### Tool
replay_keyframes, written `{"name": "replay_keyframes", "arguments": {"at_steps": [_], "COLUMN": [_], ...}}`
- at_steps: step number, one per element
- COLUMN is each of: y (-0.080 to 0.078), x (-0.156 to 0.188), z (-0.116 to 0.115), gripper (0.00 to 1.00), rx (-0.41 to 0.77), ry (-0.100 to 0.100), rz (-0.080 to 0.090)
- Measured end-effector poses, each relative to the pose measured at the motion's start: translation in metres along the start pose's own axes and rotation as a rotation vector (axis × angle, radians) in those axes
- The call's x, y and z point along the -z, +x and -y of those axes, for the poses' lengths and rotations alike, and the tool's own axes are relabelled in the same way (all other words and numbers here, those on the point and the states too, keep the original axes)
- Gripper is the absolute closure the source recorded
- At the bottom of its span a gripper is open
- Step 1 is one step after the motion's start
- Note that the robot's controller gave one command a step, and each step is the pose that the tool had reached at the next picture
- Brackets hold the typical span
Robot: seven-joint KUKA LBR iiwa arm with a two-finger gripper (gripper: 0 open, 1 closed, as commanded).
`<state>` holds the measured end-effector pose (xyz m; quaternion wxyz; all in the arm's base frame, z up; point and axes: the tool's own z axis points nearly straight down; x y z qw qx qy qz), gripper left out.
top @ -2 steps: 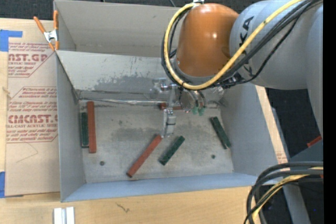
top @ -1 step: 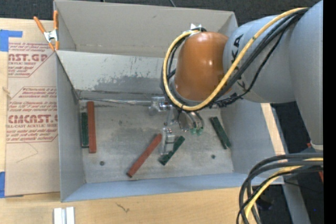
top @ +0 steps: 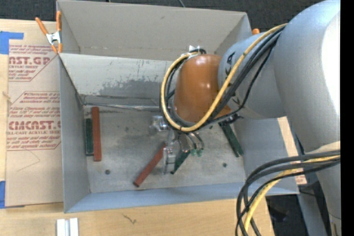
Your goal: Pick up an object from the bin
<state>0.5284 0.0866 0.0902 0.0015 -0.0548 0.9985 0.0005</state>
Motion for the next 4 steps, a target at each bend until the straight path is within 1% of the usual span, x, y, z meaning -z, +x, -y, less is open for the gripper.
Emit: {"name": "replay_keyframes", "arguments": {"at_steps": [1, 2, 3, 4], "y": [0.018, 0.031, 0.031, -0.004], "x": [-0.021, -0.021, -0.021, 0.124], "z": [-0.018, -0.073, -0.073, -0.087], "gripper": [0.0, 1.0, 1.0, 1.0], "rx": [0.05, 0.085, 0.085, 0.159], "ry": [0.001, -0.001, -0.001, 0.0], "rz": [-0.005, -0.003, -0.003, 0.001]}}
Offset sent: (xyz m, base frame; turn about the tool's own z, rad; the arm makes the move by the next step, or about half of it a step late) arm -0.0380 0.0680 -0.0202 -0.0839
